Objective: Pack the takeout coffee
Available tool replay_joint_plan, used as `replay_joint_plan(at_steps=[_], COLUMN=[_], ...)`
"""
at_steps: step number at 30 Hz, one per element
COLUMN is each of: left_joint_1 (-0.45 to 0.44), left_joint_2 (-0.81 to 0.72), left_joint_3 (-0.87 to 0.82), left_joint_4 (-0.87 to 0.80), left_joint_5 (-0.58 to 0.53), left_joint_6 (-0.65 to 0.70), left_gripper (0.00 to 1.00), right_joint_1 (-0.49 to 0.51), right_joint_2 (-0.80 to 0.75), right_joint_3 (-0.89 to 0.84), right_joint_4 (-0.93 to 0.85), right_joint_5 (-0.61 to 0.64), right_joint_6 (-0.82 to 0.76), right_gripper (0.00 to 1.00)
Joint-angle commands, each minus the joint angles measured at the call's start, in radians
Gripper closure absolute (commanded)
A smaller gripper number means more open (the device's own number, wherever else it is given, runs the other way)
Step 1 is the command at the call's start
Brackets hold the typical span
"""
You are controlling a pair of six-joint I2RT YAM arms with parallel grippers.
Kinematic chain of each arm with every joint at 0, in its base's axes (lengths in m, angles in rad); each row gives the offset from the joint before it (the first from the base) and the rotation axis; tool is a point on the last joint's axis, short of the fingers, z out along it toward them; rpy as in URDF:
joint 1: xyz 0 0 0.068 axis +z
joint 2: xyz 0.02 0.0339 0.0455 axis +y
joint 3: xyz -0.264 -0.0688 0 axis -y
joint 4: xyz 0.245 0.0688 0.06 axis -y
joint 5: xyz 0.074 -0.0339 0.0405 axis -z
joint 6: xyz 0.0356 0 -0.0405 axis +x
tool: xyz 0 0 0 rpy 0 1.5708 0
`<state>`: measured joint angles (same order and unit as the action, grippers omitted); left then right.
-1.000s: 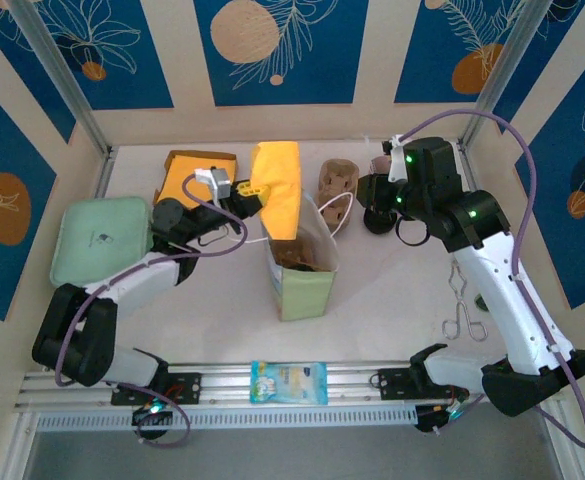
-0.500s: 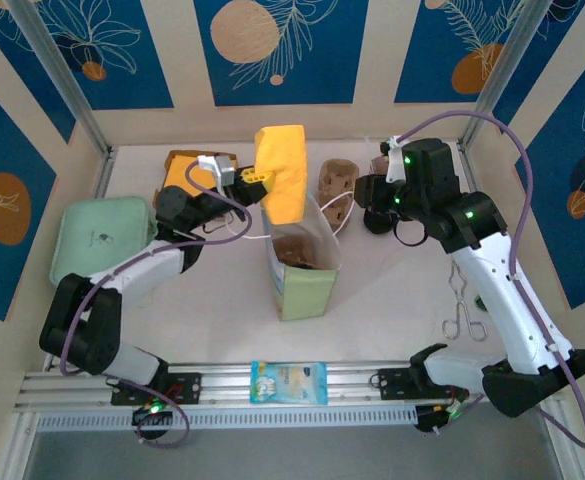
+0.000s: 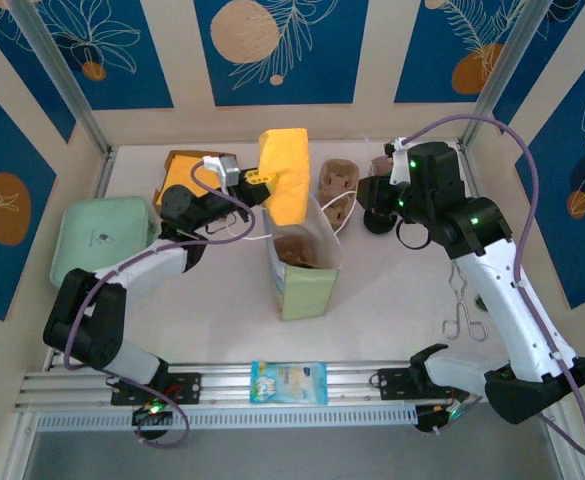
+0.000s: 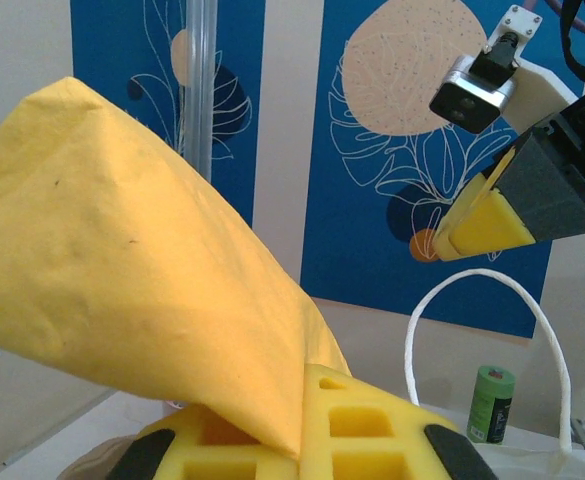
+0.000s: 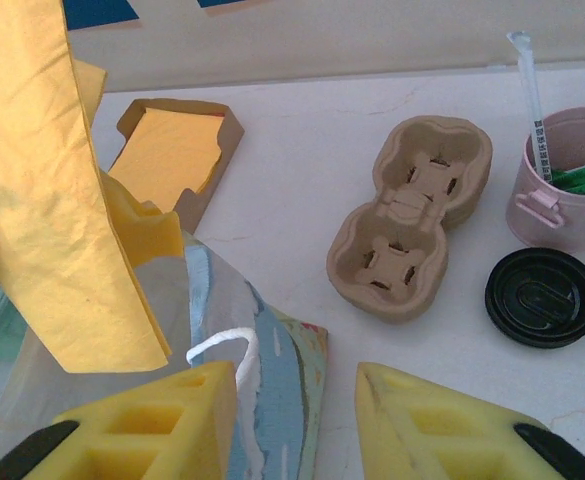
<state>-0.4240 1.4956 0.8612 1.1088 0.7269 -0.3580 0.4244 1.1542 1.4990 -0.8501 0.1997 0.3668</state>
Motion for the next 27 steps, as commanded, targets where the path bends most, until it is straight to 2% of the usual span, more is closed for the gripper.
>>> replay_joint_plan(at_steps=[1,7,17,27], left_joint_1=[-0.012,-0.015,-0.024,-0.038], left_joint_2=[0.006,-0.004,-0.015,0.007], left_joint_3=[-0.010,-0.031,-0.015,0.008], left_joint_4=[0.012,-0.025,-0.086,-0.036], left_joint_5=[-0.004,-0.014,-0.023,-0.004], left_joint_6=[0.017,0.051,0.095,0.041], left_gripper=[1.00,0.93,0.91,0.88], right_joint_1=[-0.004,-0.006,-0.006,-0.006], right_joint_2=[-0.024,-0.034,-0.043,-0.055], right_joint_3=[-0.017,-0.028,-0.032,-0.046], right_joint_4=[0.018,0.024,0.038,0.049], right_joint_5=[-0.020,-0.025,-0.038,-0.036], right_joint_6=[-0.014,-0.013,-0.005,-0.005], right_gripper=[0.63,0.63,0.63,0.63])
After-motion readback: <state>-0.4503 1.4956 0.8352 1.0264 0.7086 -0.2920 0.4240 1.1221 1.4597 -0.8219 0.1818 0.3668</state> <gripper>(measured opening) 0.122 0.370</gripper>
